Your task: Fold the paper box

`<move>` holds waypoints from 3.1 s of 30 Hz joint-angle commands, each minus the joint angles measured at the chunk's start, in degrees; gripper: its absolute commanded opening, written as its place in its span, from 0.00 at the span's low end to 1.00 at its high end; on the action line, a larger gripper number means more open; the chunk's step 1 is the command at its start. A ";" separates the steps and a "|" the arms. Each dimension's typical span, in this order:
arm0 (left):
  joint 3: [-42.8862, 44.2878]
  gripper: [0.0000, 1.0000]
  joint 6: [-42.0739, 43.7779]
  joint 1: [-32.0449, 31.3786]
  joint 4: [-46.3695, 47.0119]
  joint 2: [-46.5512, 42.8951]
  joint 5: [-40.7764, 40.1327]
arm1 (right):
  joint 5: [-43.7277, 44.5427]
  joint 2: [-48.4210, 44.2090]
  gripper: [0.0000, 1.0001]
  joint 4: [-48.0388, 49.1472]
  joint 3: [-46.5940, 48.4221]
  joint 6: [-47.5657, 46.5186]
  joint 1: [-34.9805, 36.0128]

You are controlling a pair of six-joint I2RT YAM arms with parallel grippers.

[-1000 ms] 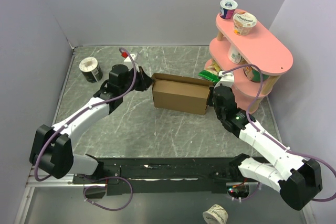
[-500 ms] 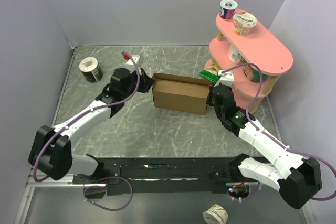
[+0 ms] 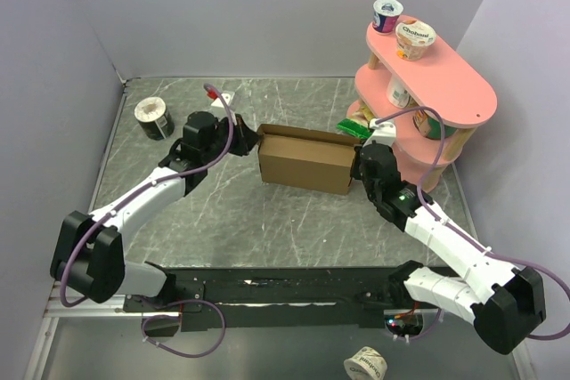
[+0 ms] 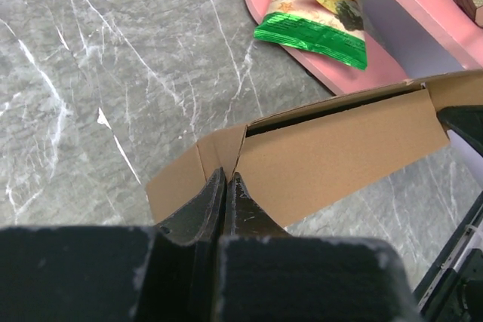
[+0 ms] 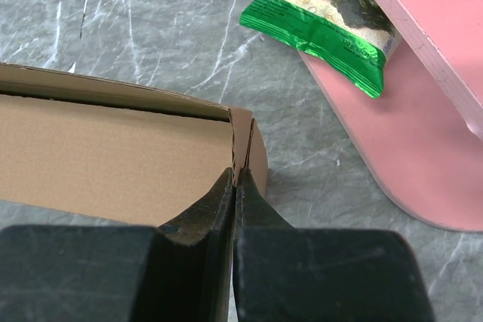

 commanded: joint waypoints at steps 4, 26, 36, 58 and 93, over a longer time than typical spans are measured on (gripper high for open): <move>-2.70 0.01 5.49 -3.71 -17.49 0.23 -10.64 | -6.33 3.19 0.00 -9.30 -1.32 0.34 1.80; 0.29 0.28 4.00 -3.97 -15.91 -1.09 -6.01 | -6.42 1.79 0.00 -10.18 -1.76 0.78 1.72; 1.78 0.29 3.47 -3.97 -14.42 -2.15 -6.54 | -6.95 1.96 0.00 -9.91 -2.03 1.04 1.72; 2.84 0.33 2.50 -3.97 -12.84 -3.64 -8.12 | -7.74 3.20 0.00 -9.91 -1.76 0.87 1.72; 5.12 0.27 2.15 -3.36 -11.78 -5.49 -11.55 | -8.53 3.72 0.00 -9.91 -1.41 0.69 1.72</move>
